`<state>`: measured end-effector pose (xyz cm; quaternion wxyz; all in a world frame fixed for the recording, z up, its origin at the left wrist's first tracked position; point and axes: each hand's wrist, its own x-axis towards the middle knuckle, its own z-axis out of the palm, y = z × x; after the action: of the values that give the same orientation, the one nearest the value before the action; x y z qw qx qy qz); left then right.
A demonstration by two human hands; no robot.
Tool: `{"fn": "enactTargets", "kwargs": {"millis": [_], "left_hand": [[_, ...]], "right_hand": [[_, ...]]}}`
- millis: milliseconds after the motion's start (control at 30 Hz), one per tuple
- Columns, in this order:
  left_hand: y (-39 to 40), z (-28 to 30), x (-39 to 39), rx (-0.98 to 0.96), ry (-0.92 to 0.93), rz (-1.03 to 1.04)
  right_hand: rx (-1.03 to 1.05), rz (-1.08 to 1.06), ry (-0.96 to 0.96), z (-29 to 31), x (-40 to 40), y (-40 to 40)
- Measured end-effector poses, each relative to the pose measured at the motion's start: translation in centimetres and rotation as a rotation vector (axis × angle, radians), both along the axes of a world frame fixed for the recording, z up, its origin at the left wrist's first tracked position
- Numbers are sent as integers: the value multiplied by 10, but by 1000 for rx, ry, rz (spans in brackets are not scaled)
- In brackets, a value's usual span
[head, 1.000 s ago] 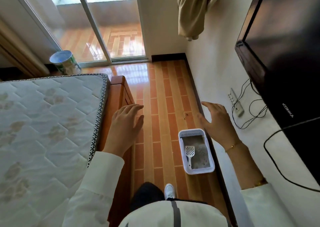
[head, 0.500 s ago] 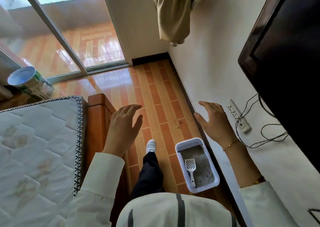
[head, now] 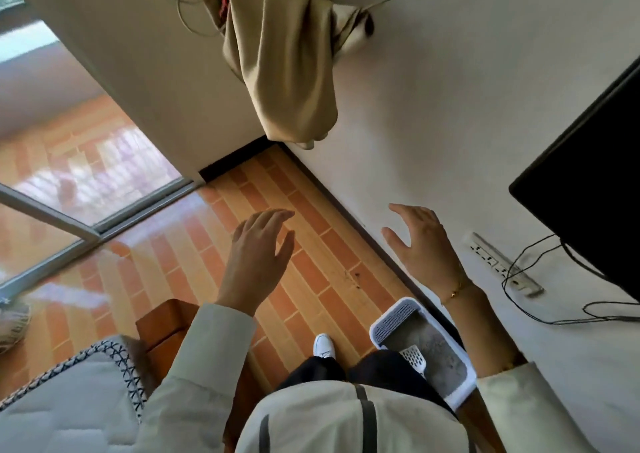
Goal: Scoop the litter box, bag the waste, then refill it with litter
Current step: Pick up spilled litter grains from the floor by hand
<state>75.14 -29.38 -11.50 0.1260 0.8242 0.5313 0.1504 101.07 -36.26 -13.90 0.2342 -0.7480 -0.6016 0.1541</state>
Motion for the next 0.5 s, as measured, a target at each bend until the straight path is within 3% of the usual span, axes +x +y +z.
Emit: {"fn": "enactTargets", "kwargs": {"millis": [500], "left_hand": [[87,-20,48,-71,-1,-169]], "right_hand": [[-82,-152,5,-25,27,37]]}}
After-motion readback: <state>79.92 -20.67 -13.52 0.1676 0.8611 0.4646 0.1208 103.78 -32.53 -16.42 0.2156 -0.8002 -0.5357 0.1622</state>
